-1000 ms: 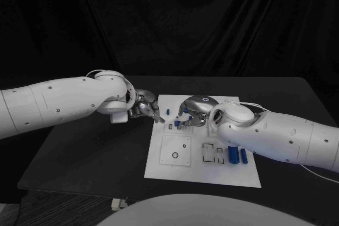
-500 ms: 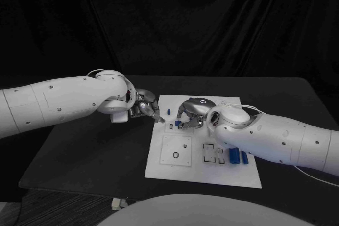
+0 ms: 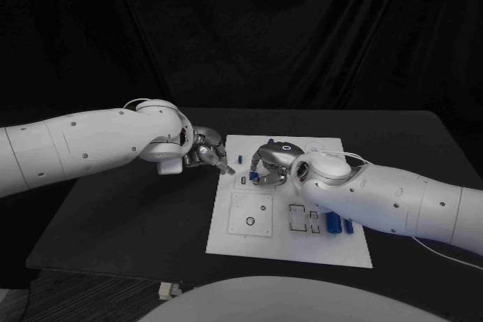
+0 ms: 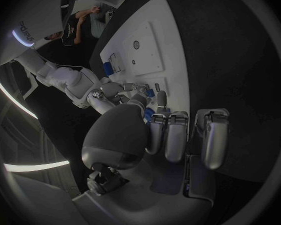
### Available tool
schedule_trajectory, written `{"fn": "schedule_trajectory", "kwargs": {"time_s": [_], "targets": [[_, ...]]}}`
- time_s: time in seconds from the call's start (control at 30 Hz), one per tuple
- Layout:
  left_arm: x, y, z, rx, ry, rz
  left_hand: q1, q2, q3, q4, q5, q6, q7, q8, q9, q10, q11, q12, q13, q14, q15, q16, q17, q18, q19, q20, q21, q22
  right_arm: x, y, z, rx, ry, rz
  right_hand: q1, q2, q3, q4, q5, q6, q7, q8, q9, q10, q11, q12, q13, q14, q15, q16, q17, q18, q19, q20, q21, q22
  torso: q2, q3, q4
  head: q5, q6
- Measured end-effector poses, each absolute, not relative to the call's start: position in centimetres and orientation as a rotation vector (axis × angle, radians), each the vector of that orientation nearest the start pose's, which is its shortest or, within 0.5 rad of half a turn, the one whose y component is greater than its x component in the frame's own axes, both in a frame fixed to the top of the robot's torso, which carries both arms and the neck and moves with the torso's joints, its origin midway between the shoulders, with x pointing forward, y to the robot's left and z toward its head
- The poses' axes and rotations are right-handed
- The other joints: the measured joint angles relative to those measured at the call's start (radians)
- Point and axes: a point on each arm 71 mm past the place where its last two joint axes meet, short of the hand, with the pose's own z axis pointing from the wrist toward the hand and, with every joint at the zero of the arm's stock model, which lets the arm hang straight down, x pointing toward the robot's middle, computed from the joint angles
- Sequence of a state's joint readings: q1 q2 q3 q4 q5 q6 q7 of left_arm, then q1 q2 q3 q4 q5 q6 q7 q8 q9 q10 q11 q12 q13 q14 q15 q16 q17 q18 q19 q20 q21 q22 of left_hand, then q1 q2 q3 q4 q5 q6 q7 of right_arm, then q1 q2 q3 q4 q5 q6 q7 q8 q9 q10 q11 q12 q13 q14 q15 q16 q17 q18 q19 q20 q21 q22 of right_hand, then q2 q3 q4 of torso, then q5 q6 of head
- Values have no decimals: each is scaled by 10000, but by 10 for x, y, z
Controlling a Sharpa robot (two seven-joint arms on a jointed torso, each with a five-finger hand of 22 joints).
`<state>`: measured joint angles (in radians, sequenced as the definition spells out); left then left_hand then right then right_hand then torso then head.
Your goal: Assemble the parts on the task board
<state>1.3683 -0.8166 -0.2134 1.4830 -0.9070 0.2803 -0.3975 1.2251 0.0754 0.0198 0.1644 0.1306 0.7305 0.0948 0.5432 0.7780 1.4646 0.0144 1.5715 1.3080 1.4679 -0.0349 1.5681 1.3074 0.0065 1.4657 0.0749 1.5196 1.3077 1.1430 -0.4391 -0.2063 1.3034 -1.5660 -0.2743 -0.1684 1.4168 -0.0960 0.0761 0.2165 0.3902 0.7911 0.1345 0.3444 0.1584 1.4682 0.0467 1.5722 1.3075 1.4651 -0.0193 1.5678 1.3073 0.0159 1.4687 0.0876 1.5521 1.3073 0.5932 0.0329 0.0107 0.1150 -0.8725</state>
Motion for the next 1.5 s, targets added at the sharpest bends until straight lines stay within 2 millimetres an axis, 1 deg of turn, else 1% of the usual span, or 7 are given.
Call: {"fn": "schedule_trajectory", "kwargs": {"time_s": [0.5,0.73,0.87,1.07,1.2,1.4,1.5], "targets": [[480,211,-215,-942,24867,-5330,0,0,0,-1,0,0,0,39,-25,0,0,0,0,0,0,0,0,0,0,0,-1,-1,462,-52,-281,-4513,18254,6838,0,0,210,-210,50,216,-38,254,112,0,0,0,-1,0,-1,0,0,0,0,0,0,7,-1,-5,2,16,0],[481,211,-215,-943,24866,-5331,138,35,-58,113,0,-141,69,-53,-208,-2,70,0,0,-25,34,0,-1,-1,2,74,-41,-1,462,-55,-281,-4508,18181,6914,161,56,493,-494,585,567,-105,426,208,0,0,0,-1,0,0,0,0,0,0,0,-39,6,-2,-4,2,31,0],[482,210,-216,-936,24847,-5369,343,31,-158,297,51,-384,241,-732,-940,14,243,0,0,-24,214,0,0,-1,23,170,-100,-1,462,-57,-280,-4451,17999,7033,161,56,525,-526,621,665,-157,466,232,0,0,0,-1,0,0,0,0,0,0,0,-39,6,-2,-4,2,43,0],[483,207,-216,-888,24771,-5556,559,34,-233,428,198,-438,346,-1439,-1890,38,287,0,1,-46,262,0,0,0,3,253,-196,-2,459,-60,-276,-4302,17585,7317,161,56,580,-524,621,737,-158,466,245,0,-1,0,-1,0,-1,0,0,-1,0,0,-39,5,-2,-4,2,44,0],[484,205,-216,-844,24690,-5742,593,68,-292,541,204,-493,400,-1786,-2355,35,357,0,1,-10,298,0,-1,160,1,326,-306,-2,455,-63,-273,-4200,17347,7515,161,56,580,-524,621,737,-158,466,245,0,-1,0,-2,-1,0,0,0,0,0,0,-40,5,-2,-4,2,63,0],[484,201,-215,-749,24558,-6097,592,68,-435,714,203,-395,498,-1952,-2696,18,450,0,1,-10,371,0,-1,160,0,398,-306,-2,452,-64,-264,-4105,16969,7764,154,49,580,-524,621,737,-158,466,255,0,-1,0,-2,0,-1,0,0,0,0,0,-80,4,-2,-4,2,58,0],[485,199,-216,-687,24489,-6297,592,68,-619,950,-90,-317,576,-2067,-2958,23,487,0,1,6,459,0,-1,161,16,454,-345,-3,450,-64,-260,-4063,16805,7858,77,-27,597,-507,575,759,-180,466,255,1,0,0,-2,0,-1,0,0,-1,0,0,-81,4,-2,-4,2,39,0]]}}
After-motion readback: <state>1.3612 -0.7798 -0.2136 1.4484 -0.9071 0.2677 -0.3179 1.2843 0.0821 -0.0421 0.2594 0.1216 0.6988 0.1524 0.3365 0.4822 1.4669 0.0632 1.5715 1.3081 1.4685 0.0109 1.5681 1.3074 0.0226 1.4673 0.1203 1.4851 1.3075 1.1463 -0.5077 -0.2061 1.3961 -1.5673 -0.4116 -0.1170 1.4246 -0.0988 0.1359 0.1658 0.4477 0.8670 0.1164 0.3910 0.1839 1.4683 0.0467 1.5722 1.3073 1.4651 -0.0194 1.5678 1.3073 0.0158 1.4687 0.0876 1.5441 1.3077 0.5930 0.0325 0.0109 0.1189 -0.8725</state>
